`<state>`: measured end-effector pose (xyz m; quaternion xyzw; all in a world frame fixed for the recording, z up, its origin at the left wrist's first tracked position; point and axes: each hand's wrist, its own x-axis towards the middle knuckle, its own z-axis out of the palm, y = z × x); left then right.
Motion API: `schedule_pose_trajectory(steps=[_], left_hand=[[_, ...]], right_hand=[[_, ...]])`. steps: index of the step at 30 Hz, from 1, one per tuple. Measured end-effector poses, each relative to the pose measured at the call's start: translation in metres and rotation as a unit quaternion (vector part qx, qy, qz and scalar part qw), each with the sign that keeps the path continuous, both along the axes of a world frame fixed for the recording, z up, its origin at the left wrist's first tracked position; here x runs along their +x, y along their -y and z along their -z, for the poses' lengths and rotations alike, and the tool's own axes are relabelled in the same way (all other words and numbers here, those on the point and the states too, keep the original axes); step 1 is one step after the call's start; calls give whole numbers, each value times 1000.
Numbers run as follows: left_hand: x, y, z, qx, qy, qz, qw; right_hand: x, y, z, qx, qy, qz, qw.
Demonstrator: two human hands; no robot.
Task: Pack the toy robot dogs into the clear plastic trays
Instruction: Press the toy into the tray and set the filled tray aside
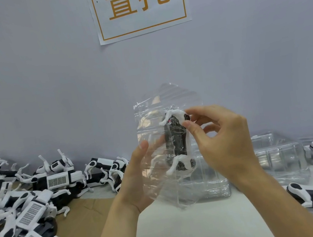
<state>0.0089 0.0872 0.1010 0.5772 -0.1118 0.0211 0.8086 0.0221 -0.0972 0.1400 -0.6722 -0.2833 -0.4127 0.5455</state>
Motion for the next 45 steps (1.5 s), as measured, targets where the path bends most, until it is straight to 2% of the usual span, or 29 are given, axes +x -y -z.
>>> schedule_pose_trajectory(steps=[6,12,16,21,24,29,31,32,34,37,40,42,44,45], left_hand=[[-3,-1,0,28,23,11,999],[-6,-6,-3,100,62,-9,993],[-9,-10,-8,208,88,21,974],[-5,-15,-4,299,79,36,950],[-4,-17,-3,425,42,24,904],[0,11,3,673,8,44,738],[5,26,13,715,12,52,697],[7,32,19,717,14,59,694],[10,38,26,695,5,72,715],[13,33,25,619,6,59,783],[17,21,22,554,40,-33,831],[20,13,20,538,26,-134,832],[23,4,20,554,-41,-210,805],[23,1,21,565,-86,-216,792]], right_hand=[[1,0,1,-1,-19,-8,1000],[4,6,2,-12,-52,-11,999],[11,23,-1,56,-83,16,995],[20,38,1,128,-159,66,977],[24,44,1,168,-188,72,965],[23,40,2,135,-222,63,964],[23,36,5,93,-241,45,965],[23,33,6,68,-253,34,965],[24,28,11,14,-275,14,961],[25,21,17,-58,-290,-1,955],[25,14,22,-106,-292,-9,950],[24,10,26,-131,-293,-12,947],[23,5,29,-151,-295,-24,943],[22,3,30,-162,-298,-30,940]])
